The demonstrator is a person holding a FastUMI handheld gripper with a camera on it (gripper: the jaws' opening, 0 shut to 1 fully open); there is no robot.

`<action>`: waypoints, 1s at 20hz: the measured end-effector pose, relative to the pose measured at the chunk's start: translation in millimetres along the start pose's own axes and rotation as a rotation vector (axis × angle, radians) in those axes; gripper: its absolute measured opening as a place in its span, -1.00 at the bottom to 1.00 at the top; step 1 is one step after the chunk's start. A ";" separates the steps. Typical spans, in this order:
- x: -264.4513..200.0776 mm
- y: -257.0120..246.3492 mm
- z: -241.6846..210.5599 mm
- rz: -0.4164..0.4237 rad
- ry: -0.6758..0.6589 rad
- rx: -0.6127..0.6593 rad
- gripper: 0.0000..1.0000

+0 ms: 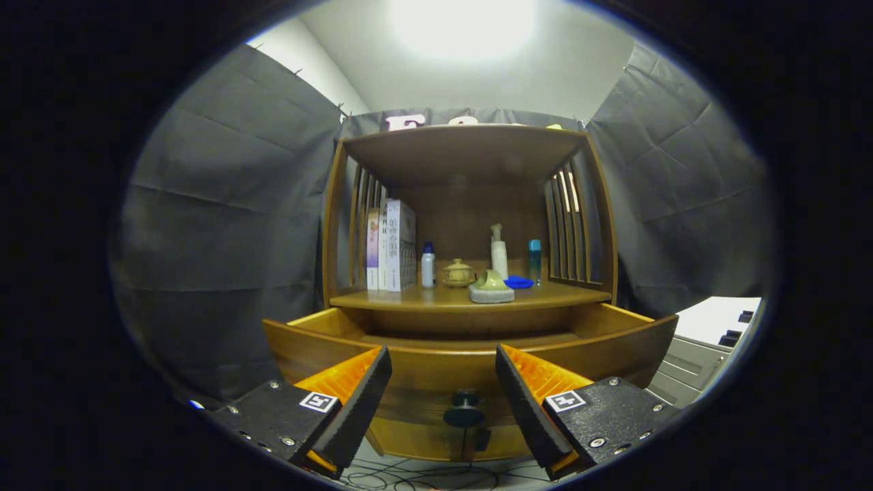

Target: Pull open the drawer, take out the items inside it, and place them on the countertop above the cabinet.

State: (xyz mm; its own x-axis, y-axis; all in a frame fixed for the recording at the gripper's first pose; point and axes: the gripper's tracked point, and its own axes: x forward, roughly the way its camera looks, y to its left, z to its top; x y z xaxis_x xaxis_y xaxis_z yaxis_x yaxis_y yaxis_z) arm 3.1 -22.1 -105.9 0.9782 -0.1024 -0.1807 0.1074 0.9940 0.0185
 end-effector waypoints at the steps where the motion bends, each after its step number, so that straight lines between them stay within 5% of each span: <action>1: 1.0 1.1 -6.1 -0.002 0.009 -0.005 0.90; 20: 32.0 -15.5 -56.8 -0.061 0.111 0.032 0.90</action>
State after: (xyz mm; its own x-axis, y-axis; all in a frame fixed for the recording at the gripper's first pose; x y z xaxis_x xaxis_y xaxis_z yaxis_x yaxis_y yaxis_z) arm 22.7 -38.6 -167.8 0.9441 -0.1565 -0.2901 0.1739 0.9841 0.0353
